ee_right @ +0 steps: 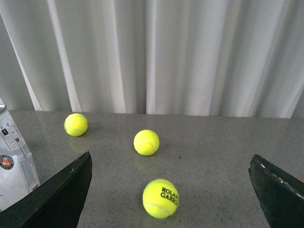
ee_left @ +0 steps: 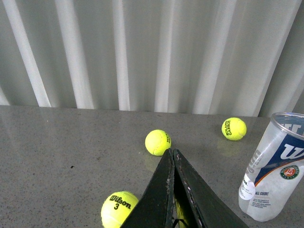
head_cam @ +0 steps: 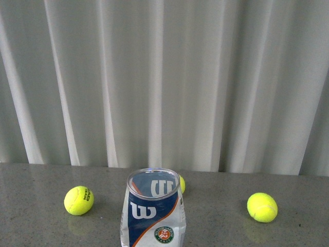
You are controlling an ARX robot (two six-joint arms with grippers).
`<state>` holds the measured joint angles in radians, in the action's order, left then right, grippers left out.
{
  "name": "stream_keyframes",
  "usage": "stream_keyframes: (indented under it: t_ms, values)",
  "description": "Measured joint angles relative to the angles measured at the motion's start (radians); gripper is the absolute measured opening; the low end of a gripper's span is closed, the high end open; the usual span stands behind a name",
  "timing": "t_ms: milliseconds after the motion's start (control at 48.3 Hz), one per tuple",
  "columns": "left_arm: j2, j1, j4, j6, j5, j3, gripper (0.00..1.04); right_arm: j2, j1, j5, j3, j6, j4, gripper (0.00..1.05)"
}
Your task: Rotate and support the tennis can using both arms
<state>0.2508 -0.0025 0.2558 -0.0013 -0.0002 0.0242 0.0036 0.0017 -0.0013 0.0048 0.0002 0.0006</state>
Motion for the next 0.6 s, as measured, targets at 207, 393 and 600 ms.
stream_keyframes:
  t_ms: [207, 393, 600]
  values:
    - [-0.06, 0.0, -0.061, 0.0, 0.0, 0.0, 0.04, 0.0, 0.0, 0.0, 0.0, 0.0, 0.0, 0.98]
    - [-0.193, 0.0, -0.23, 0.0, 0.0, 0.0, 0.04, 0.0, 0.0, 0.0, 0.0, 0.0, 0.0, 0.98]
    - [-0.247, 0.0, -0.255, 0.0, 0.0, 0.0, 0.04, 0.0, 0.0, 0.0, 0.0, 0.0, 0.0, 0.98]
